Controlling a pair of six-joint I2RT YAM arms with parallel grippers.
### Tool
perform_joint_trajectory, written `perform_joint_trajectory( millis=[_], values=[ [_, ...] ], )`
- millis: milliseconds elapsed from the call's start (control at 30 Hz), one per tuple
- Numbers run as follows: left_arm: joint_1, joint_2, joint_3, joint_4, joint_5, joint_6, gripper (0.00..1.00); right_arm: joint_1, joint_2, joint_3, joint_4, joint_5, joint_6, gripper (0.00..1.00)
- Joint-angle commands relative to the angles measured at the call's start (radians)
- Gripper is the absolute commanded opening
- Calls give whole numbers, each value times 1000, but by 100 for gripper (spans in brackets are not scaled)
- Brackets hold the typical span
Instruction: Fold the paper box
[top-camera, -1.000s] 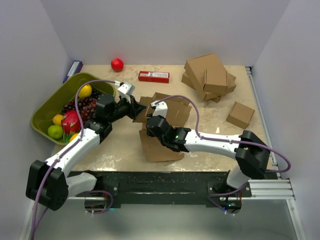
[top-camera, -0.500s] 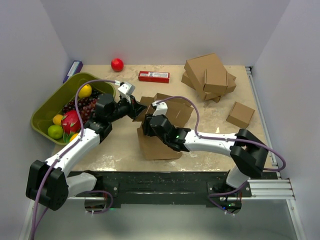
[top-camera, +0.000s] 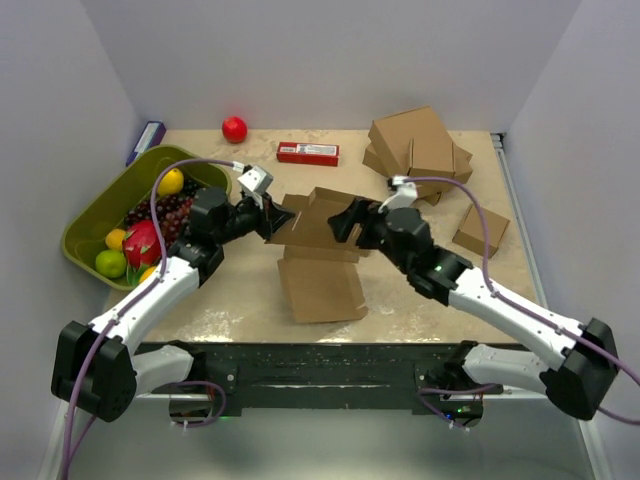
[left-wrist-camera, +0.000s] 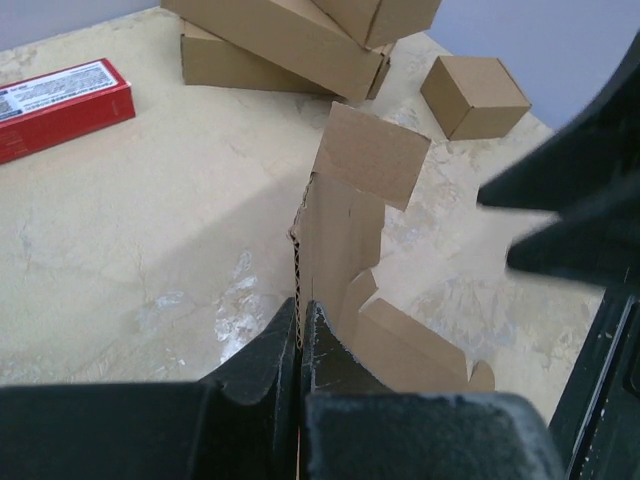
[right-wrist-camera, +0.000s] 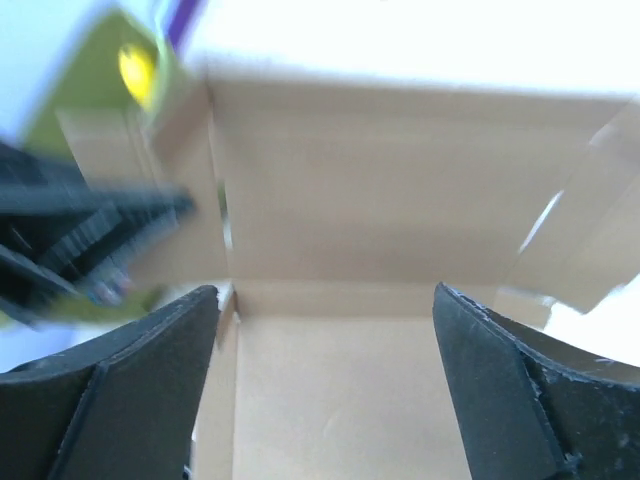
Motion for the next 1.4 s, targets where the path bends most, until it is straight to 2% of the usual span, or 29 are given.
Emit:
perform_joint_trajectory(
  millis=[0,33,133,200,300,333,500,567,633,700,767,867,900,1100,1367],
  values=[
    [-3,-21,60,36,165,92,0,-121,-82,13,-75,-159,15,94],
    [-3,-18,63,40,251,120,0,-134,-86,26,-81,-186,-34,95],
    [-1,-12,79,20,346,175,0,-190,-89,73,-107,-252,-138,97],
    [-1,-3,105,-51,347,218,0,-252,-78,115,-178,-274,-136,98],
    [-1,-19,103,-91,296,270,0,-354,-75,106,-210,-401,-12,98],
    [-1,-27,96,-89,269,287,0,-368,-83,93,-204,-425,80,98],
    [-1,-24,85,-91,244,306,0,-382,-133,-61,-2,-559,356,92],
    [-1,-12,92,-103,253,310,0,-382,-159,-86,74,-550,311,91],
    [-1,-1,97,-108,272,315,0,-382,-172,-72,59,-515,149,92],
    [-1,4,102,-112,281,322,0,-382,-182,-46,7,-457,29,91],
    [-1,2,102,-122,255,326,0,-382,-196,-28,-82,-403,22,89],
    [-1,-9,86,-114,213,335,0,-382,-227,-42,-129,-361,126,88],
    [-1,-9,82,-106,210,332,0,-381,-236,-54,-126,-367,219,88],
    [-1,-1,72,-89,209,327,0,-382,-248,-180,52,-473,566,86],
    [-3,-2,59,-62,221,324,0,-381,-219,-164,58,-433,793,88]
  ],
)
